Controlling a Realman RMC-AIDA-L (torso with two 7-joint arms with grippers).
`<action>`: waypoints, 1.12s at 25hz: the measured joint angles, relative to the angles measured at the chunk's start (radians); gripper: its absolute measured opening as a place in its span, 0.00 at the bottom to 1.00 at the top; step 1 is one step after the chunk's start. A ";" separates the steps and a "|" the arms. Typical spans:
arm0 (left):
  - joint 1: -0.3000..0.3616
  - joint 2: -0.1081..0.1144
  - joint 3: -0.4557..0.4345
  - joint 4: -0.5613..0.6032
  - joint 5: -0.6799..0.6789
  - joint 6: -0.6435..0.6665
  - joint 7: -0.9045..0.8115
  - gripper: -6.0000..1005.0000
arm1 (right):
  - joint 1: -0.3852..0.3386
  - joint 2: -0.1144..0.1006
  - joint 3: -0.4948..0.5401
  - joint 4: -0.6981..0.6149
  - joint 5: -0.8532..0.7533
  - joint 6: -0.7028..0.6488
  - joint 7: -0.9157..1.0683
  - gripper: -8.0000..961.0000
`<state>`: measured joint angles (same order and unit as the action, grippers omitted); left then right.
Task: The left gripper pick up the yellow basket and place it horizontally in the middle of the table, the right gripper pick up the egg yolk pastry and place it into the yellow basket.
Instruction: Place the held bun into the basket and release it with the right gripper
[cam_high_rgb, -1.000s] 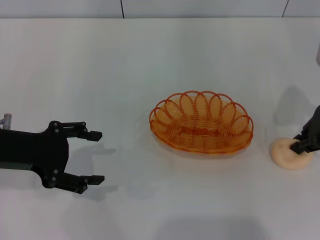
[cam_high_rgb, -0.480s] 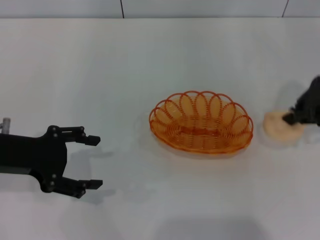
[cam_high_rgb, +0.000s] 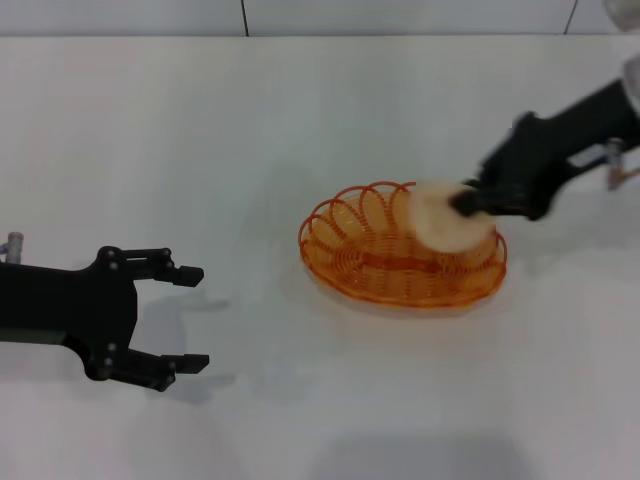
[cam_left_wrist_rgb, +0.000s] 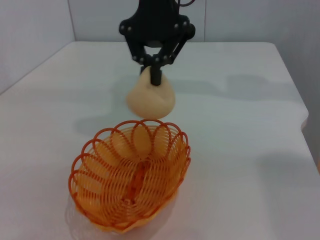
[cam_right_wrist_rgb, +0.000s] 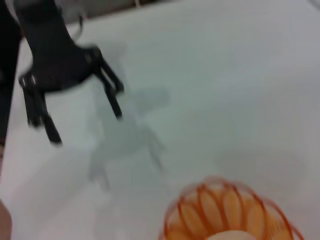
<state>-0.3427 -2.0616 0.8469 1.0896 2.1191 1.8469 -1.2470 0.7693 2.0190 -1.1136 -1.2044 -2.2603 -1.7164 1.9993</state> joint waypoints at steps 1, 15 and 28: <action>0.000 0.000 0.000 0.000 0.000 0.000 0.000 0.88 | 0.000 0.000 -0.025 0.011 0.033 0.029 0.000 0.06; -0.003 0.000 -0.005 0.001 -0.007 -0.002 -0.003 0.88 | -0.024 0.003 -0.319 0.079 0.145 0.336 -0.006 0.05; 0.003 -0.002 -0.005 0.000 -0.007 -0.009 -0.012 0.88 | -0.044 -0.001 -0.322 0.099 0.166 0.359 -0.024 0.23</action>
<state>-0.3398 -2.0632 0.8421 1.0900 2.1121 1.8380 -1.2594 0.7253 2.0176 -1.4352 -1.1058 -2.0941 -1.3577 1.9755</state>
